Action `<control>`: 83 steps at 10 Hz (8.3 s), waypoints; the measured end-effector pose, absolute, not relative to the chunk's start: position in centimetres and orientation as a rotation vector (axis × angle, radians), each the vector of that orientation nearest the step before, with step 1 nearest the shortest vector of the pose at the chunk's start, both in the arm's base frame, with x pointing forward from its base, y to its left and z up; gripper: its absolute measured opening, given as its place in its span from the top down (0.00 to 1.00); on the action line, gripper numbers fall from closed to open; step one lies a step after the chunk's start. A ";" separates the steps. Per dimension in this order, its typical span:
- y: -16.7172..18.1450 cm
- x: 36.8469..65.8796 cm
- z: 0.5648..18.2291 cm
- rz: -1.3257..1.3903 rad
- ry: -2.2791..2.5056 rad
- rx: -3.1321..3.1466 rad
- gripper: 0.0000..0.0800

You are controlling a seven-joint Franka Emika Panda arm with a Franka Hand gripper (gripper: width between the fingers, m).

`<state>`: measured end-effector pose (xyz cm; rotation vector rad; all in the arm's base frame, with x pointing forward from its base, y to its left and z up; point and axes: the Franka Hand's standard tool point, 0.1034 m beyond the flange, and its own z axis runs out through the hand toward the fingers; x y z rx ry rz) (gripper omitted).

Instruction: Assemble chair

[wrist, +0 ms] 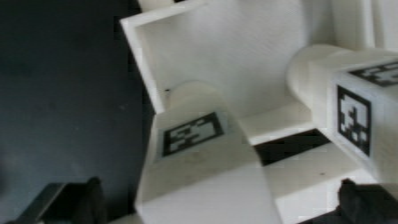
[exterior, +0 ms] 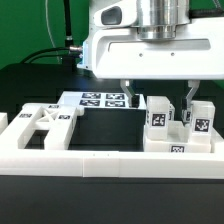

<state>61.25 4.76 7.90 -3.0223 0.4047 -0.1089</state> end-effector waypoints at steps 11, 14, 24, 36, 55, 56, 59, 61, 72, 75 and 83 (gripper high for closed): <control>4.5 61.1 7.8 -0.118 0.049 -3.072 0.64; 4.9 61.1 7.8 -0.095 0.568 -2.998 0.64; 5.6 60.9 7.6 -0.027 1.687 -2.493 0.41; 5.4 61.2 7.7 -0.124 0.255 -3.050 0.19; 5.1 61.3 7.5 -0.109 0.971 -2.903 0.64; 5.1 61.2 7.5 -0.106 1.026 -2.883 0.64; 5.1 61.2 7.5 -0.089 1.373 -2.723 0.64; 5.1 61.3 7.5 -0.057 1.714 -2.468 0.64; 5.2 61.5 7.5 -0.097 1.187 -2.773 0.19; 5.2 61.4 7.3 -0.110 0.692 -2.977 0.19; 5.0 61.3 7.1 -0.131 -0.108 -3.097 0.35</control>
Offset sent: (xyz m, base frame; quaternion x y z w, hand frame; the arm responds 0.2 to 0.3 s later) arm 0.0007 0.0015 -0.0005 -0.0167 0.0055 -0.2016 0.9793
